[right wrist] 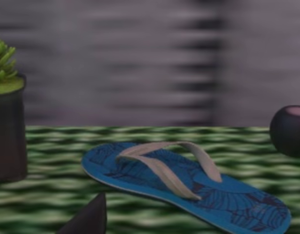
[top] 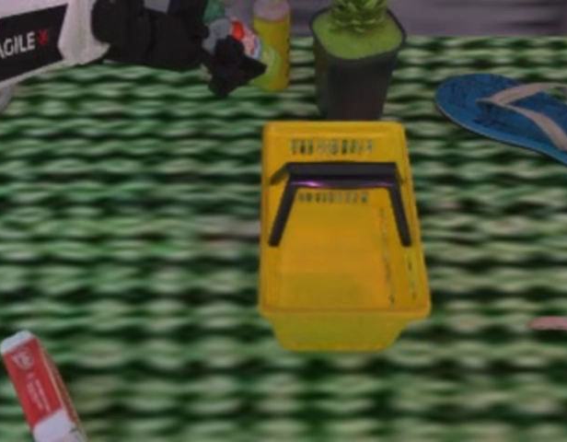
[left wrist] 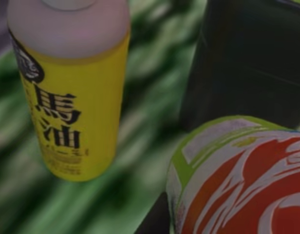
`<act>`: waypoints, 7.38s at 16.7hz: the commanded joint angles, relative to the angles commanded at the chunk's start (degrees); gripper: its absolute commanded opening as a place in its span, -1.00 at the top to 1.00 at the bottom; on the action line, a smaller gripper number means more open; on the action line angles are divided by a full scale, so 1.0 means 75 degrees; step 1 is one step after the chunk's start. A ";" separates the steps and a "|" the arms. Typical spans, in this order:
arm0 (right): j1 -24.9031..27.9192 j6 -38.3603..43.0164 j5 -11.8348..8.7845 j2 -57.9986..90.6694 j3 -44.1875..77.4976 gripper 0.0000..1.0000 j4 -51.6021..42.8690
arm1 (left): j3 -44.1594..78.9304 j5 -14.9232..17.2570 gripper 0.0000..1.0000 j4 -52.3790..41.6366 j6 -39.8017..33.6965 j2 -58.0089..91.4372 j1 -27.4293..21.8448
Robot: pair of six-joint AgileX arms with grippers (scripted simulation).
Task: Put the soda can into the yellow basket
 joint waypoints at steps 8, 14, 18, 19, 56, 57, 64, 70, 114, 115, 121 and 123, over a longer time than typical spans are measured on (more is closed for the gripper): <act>0.0000 0.0000 0.0000 0.0000 0.0000 -1.00 0.0000 | -0.2909 0.3490 1.00 0.5873 -0.1859 -0.1709 -0.0516; 0.0000 0.0000 0.0000 0.0000 0.0000 -1.00 0.0000 | -0.4032 0.4616 1.00 0.7465 -0.2556 -0.2191 -0.0678; 0.0000 0.0000 0.0000 0.0000 0.0000 -1.00 0.0000 | -0.4008 0.4604 1.00 0.7454 -0.2537 -0.2155 -0.0635; 0.0000 0.0000 0.0000 0.0000 0.0000 -1.00 0.0000 | -0.4014 0.4611 1.00 0.7479 -0.2537 -0.2131 -0.0639; 0.0000 0.0000 0.0000 0.0000 0.0000 -1.00 0.0000 | -0.4680 0.4613 -1.00 0.9960 -0.2580 -0.0388 -0.0504; 0.0037 -0.0047 -0.0006 0.0076 0.0074 -1.00 -0.0073 | -0.4733 0.4562 -1.00 0.9906 -0.2607 -0.0463 -0.0492; 0.1017 -0.1525 -0.0027 0.2821 0.2756 -1.00 -0.2367 | -0.6271 0.2866 -1.00 0.8377 -0.3253 -0.3176 0.0029; 0.2357 -0.3673 0.0039 0.7640 0.7552 -1.00 -0.5451 | -0.8403 0.0306 -1.00 0.6488 -0.3582 -0.7920 0.0764; 0.5136 -0.7939 0.0025 1.6983 1.5995 0.96 -1.1011 | -1.4224 -0.5097 -1.00 0.2155 -0.2900 -1.8020 0.1939; 0.5136 -0.7939 0.0025 1.6983 1.5995 1.00 -1.1011 | -1.4224 -0.5097 -1.00 0.2155 -0.2900 -1.8020 0.1939; 0.5136 -0.7939 0.0025 1.6983 1.5995 1.00 -1.1011 | -1.4224 -0.5097 -1.00 0.2155 -0.2900 -1.8020 0.1939; 0.5136 -0.7939 0.0025 1.6983 1.5995 1.00 -1.1011 | -1.4224 -0.5097 -1.00 0.2155 -0.2900 -1.8020 0.1939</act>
